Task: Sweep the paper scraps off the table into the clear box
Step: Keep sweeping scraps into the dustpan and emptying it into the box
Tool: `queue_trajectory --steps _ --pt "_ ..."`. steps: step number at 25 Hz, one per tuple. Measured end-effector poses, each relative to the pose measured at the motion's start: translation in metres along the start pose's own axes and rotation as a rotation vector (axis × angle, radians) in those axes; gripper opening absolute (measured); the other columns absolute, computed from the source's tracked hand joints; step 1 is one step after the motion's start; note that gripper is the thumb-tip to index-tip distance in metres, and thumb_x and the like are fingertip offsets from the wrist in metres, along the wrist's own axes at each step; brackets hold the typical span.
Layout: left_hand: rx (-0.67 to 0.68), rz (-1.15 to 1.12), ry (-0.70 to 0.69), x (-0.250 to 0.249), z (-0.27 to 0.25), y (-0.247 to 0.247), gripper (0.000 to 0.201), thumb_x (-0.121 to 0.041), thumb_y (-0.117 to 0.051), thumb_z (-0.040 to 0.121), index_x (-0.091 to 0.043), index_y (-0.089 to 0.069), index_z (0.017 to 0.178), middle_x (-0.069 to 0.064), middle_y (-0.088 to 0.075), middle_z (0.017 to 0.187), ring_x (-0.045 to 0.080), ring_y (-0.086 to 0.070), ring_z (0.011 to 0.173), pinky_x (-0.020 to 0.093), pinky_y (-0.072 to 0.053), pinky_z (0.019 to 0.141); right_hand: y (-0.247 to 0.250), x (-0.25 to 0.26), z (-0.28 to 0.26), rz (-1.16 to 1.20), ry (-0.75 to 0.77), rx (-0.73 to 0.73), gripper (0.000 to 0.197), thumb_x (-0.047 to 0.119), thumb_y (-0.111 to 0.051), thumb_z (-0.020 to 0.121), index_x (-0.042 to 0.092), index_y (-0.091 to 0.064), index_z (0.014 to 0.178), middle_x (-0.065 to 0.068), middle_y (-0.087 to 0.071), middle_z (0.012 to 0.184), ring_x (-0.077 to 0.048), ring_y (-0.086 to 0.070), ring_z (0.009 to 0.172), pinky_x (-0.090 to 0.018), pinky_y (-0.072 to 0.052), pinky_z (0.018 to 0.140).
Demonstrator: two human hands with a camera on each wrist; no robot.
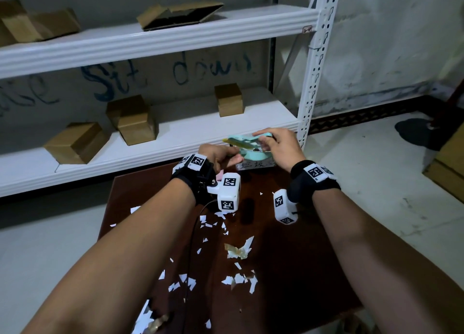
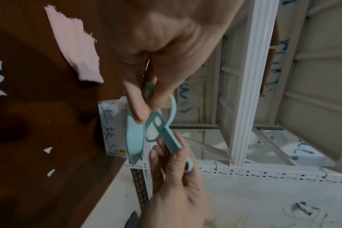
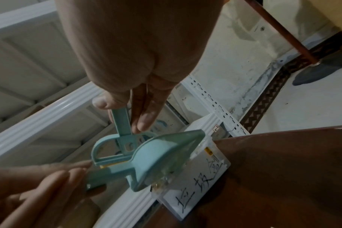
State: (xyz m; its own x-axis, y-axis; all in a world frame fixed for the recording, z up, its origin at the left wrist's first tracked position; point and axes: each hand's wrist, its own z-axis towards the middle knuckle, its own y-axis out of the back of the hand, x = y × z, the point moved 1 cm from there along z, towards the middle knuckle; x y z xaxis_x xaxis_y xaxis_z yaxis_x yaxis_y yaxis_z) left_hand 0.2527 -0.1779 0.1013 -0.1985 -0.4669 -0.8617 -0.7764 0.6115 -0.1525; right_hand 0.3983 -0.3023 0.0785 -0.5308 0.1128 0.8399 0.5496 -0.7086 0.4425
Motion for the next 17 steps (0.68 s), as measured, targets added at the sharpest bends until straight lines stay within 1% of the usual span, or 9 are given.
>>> queue_trajectory --steps 2,4,6,8,10,12,14,15,17 --pt "-0.010 -0.002 -0.013 0.002 0.000 -0.002 0.014 0.007 -0.058 0.095 0.012 -0.059 0.082 0.015 -0.067 0.054 0.020 -0.066 0.041 0.022 -0.056 0.044 -0.001 -0.012 0.000 -0.053 -0.041 -0.022 0.017 0.025 -0.066 0.096 0.026 -0.081 0.102 0.003 -0.079 0.091 -0.018 -0.076 0.079 -0.046 -0.063 0.083" --pt "-0.012 -0.009 -0.008 0.002 0.000 -0.002 0.011 0.007 -0.060 0.094 0.013 -0.060 0.084 0.017 -0.068 0.062 0.021 -0.067 0.042 0.022 -0.055 0.042 0.001 -0.017 0.000 -0.060 -0.077 -0.047 0.017 0.023 -0.067 0.095 0.024 -0.081 0.103 0.001 -0.080 0.091 -0.019 -0.076 0.078 -0.046 -0.063 0.082" --pt "-0.010 -0.006 -0.011 0.001 0.003 0.000 0.011 0.007 -0.062 0.092 0.014 -0.060 0.084 0.017 -0.068 0.059 0.021 -0.067 0.043 0.023 -0.055 0.042 0.004 -0.016 0.001 -0.084 -0.080 -0.078 0.017 0.019 -0.067 0.096 0.020 -0.081 0.105 -0.004 -0.079 0.094 -0.021 -0.075 0.083 -0.045 -0.062 0.085" --pt "-0.002 -0.006 -0.025 0.000 0.003 0.002 0.012 0.007 -0.062 0.092 0.014 -0.061 0.082 0.017 -0.067 0.056 0.021 -0.067 0.043 0.024 -0.057 0.045 0.011 -0.013 0.004 -0.095 -0.081 -0.135 0.017 0.020 -0.067 0.096 0.021 -0.081 0.105 -0.003 -0.079 0.095 -0.022 -0.074 0.088 -0.046 -0.061 0.088" --pt "0.008 -0.001 -0.023 -0.001 0.002 0.003 0.012 0.007 -0.061 0.093 0.014 -0.061 0.083 0.018 -0.068 0.058 0.021 -0.067 0.043 0.023 -0.057 0.046 0.018 -0.009 0.007 -0.062 -0.096 -0.212 0.017 0.023 -0.064 0.097 0.023 -0.080 0.102 -0.002 -0.078 0.090 -0.021 -0.073 0.085 -0.047 -0.061 0.085" --pt "0.007 -0.003 -0.006 0.001 0.002 0.005 0.011 0.007 -0.061 0.093 0.014 -0.062 0.086 0.020 -0.069 0.071 0.021 -0.068 0.044 0.022 -0.056 0.044 0.022 -0.003 0.007 0.000 -0.103 -0.307 0.018 0.029 -0.062 0.098 0.024 -0.079 0.096 0.001 -0.076 0.079 -0.019 -0.072 0.075 -0.048 -0.061 0.079" --pt "0.003 -0.007 0.011 0.002 0.002 0.007 0.009 0.006 -0.061 0.093 0.014 -0.062 0.090 0.022 -0.068 0.085 0.021 -0.069 0.046 0.021 -0.055 0.043 0.024 0.002 0.005 0.056 -0.099 -0.386 0.021 0.036 -0.061 0.097 0.024 -0.078 0.092 0.002 -0.075 0.075 -0.017 -0.071 0.071 -0.049 -0.062 0.075" --pt "0.003 -0.006 0.016 0.002 0.002 0.008 0.009 0.006 -0.061 0.093 0.014 -0.062 0.089 0.022 -0.069 0.085 0.021 -0.069 0.047 0.021 -0.055 0.043 0.025 0.003 0.004 0.061 -0.096 -0.416 0.024 0.039 -0.060 0.096 0.024 -0.078 0.093 0.003 -0.076 0.075 -0.018 -0.072 0.072 -0.048 -0.062 0.074" --pt "0.006 0.004 0.028 0.001 0.002 0.009 0.011 0.005 -0.060 0.094 0.012 -0.062 0.087 0.019 -0.070 0.069 0.019 -0.068 0.044 0.020 -0.054 0.043 0.026 0.007 0.000 0.056 -0.088 -0.483 0.030 0.046 -0.056 0.093 0.024 -0.077 0.093 0.005 -0.076 0.073 -0.019 -0.073 0.072 -0.047 -0.062 0.072"
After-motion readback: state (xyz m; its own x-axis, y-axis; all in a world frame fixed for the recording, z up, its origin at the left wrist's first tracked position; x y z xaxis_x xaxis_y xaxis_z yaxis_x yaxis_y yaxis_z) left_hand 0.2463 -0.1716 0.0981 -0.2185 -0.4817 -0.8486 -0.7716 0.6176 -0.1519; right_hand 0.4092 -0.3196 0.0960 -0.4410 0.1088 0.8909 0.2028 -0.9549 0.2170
